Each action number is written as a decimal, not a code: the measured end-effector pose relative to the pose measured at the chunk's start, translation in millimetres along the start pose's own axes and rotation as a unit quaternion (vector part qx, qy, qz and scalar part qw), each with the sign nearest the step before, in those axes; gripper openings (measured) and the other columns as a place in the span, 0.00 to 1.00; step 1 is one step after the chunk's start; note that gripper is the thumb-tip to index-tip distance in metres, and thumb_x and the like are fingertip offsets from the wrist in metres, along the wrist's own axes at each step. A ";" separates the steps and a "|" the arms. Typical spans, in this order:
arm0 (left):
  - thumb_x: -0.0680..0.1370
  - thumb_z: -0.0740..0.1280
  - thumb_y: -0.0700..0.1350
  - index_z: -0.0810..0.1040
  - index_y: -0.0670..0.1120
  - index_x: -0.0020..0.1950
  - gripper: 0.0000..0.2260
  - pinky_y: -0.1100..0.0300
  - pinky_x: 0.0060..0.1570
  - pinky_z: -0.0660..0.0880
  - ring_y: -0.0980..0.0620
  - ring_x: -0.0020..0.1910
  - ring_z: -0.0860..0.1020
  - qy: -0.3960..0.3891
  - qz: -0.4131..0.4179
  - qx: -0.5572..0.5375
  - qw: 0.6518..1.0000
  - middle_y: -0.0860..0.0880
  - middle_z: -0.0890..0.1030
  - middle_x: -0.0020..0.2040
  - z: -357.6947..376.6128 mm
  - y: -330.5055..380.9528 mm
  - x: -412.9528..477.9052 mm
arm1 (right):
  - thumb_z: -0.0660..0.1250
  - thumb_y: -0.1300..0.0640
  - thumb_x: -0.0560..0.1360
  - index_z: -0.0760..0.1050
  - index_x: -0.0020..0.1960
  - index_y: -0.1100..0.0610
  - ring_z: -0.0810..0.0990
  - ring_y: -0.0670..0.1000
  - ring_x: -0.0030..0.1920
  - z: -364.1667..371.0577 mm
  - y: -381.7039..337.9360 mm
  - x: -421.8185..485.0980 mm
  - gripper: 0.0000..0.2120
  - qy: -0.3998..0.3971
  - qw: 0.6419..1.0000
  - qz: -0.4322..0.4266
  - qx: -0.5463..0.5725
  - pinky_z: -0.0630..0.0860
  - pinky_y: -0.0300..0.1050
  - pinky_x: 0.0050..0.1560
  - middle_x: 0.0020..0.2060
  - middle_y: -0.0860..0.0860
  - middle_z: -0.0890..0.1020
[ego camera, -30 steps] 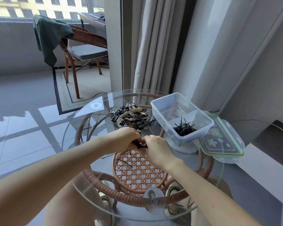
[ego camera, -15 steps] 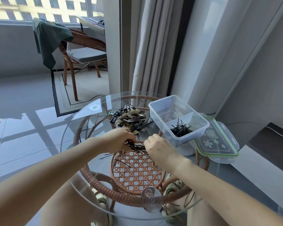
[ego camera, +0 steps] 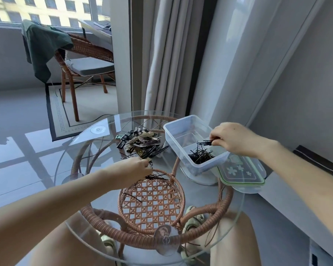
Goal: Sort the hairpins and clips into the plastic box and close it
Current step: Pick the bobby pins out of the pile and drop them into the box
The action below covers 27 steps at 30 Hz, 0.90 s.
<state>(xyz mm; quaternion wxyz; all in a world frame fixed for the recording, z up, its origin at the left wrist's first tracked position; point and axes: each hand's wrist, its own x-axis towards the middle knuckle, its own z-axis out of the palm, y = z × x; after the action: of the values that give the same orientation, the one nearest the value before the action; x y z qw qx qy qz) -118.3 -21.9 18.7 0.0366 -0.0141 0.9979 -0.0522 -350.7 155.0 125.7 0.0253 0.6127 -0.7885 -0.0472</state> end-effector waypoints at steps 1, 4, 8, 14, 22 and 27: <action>0.80 0.57 0.40 0.72 0.43 0.57 0.08 0.57 0.46 0.75 0.49 0.46 0.74 0.003 -0.001 -0.006 1.000 0.46 0.74 0.49 -0.1 0.3 -0.8 | 0.64 0.56 0.76 0.77 0.47 0.57 0.76 0.55 0.50 4.1 3.3 4.9 0.06 -0.022 1.000 0.003 0.003 0.71 0.51 0.51 0.46 0.54 0.82; 0.80 0.57 0.41 0.74 0.45 0.59 0.10 0.56 0.48 0.75 0.49 0.47 0.74 0.010 -0.007 -0.043 0.999 0.46 0.75 0.50 -2.8 0.1 -2.3 | 0.66 0.55 0.74 0.78 0.45 0.56 0.76 0.54 0.50 20.7 3.7 16.5 0.05 -0.069 0.997 0.005 0.015 0.72 0.49 0.48 0.45 0.52 0.81; 0.79 0.60 0.43 0.77 0.43 0.55 0.09 0.63 0.43 0.70 0.52 0.44 0.73 0.061 -0.020 -0.105 0.992 0.47 0.77 0.49 -10.0 -2.4 -2.7 | 0.67 0.53 0.73 0.80 0.47 0.51 0.76 0.51 0.51 34.8 3.4 18.6 0.05 -0.055 0.998 0.006 0.043 0.70 0.45 0.45 0.45 0.47 0.81; 0.76 0.66 0.43 0.79 0.44 0.52 0.07 0.61 0.43 0.74 0.53 0.43 0.77 0.143 -0.055 -0.192 0.969 0.50 0.80 0.46 -40.5 4.4 1.8 | 0.64 0.54 0.76 0.80 0.52 0.52 0.74 0.51 0.54 25.3 19.0 -3.8 0.09 0.074 0.992 0.046 0.090 0.72 0.51 0.55 0.50 0.48 0.82; 0.74 0.68 0.43 0.80 0.41 0.45 0.06 0.59 0.37 0.75 0.49 0.34 0.78 0.192 -0.086 -0.310 0.927 0.47 0.82 0.38 -113.7 38.8 77.9 | 0.64 0.55 0.75 0.81 0.47 0.52 0.75 0.50 0.49 16.3 30.1 -36.2 0.07 0.171 0.976 0.064 0.122 0.72 0.47 0.48 0.45 0.46 0.83; 0.74 0.64 0.43 0.80 0.38 0.49 0.10 0.60 0.31 0.71 0.45 0.37 0.77 0.058 -0.125 -0.222 0.965 0.42 0.83 0.43 -118.9 69.2 146.0 | 0.64 0.55 0.75 0.81 0.45 0.51 0.76 0.50 0.48 19.2 29.9 -45.0 0.06 0.181 0.968 0.079 0.152 0.72 0.47 0.48 0.43 0.46 0.83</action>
<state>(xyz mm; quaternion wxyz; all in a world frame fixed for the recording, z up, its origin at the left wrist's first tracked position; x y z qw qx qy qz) -274.4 54.5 118.9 -0.0326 -0.1435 0.9752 0.1655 -370.2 206.8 110.6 0.0777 0.5436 -0.8146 0.1870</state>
